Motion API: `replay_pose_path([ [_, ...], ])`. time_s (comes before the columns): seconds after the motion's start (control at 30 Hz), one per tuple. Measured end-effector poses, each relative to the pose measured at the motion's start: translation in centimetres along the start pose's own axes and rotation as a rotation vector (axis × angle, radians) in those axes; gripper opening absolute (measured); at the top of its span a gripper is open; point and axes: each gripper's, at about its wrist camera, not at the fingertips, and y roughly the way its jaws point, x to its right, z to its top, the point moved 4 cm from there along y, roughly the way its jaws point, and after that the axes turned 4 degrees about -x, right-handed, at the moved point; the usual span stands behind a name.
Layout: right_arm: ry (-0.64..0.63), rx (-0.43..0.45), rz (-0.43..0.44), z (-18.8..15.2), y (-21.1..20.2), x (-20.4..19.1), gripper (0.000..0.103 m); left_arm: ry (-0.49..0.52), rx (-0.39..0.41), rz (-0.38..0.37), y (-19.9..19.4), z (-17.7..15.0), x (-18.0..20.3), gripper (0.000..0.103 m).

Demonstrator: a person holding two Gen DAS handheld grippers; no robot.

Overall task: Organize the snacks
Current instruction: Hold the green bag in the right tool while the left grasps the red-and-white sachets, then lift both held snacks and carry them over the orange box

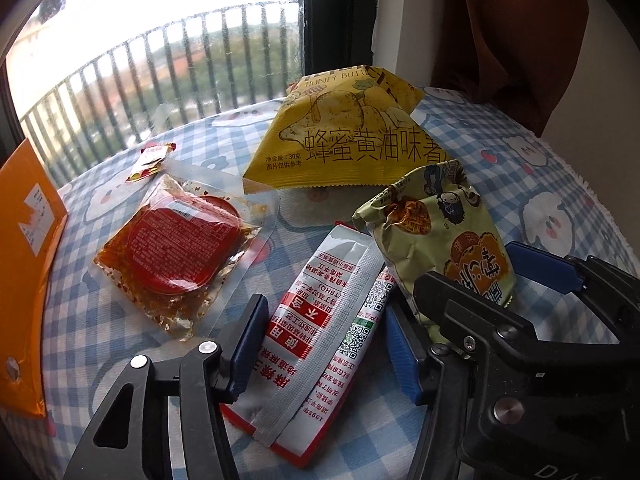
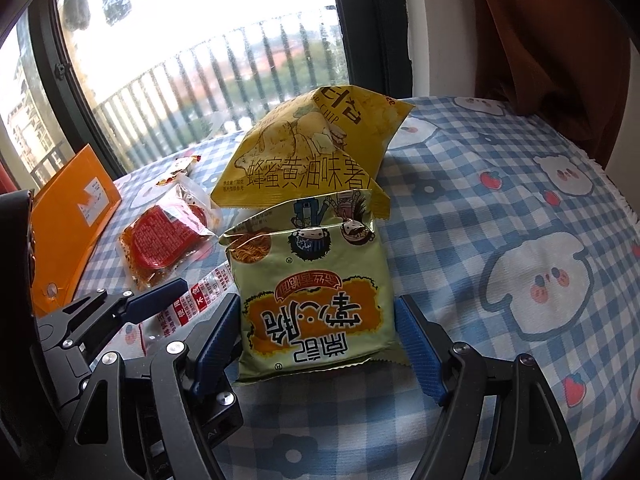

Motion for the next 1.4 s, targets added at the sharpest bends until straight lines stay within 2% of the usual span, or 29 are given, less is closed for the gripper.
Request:
replay_pose_path([
  [0.17, -0.015, -0.009, 0.011, -0.6, -0.3, -0.9, 0.078, -0.009, -0.009, 0.030, -0.9, -1.1, -0.1, 0.045],
  [0.47, -0.062, -0.018, 0.043, -2.1, -1.3, -3.3, 0.078, -0.058, -0.017, 0.093, -2.9, -3.4, -0.8, 0.037],
  [0.9, -0.107, 0.018, 0.060, -2.6, -3.7, -5.9, 0.078, -0.114, 0.044, 0.100, -6.2, -4.7, -2.0, 0.035],
  [1.4, -0.161, 0.112, 0.095, -1.3, -7.0, -9.4, 0.078, -0.174, 0.155, 0.141, -11.0, -4.5, -4.5, 0.035],
])
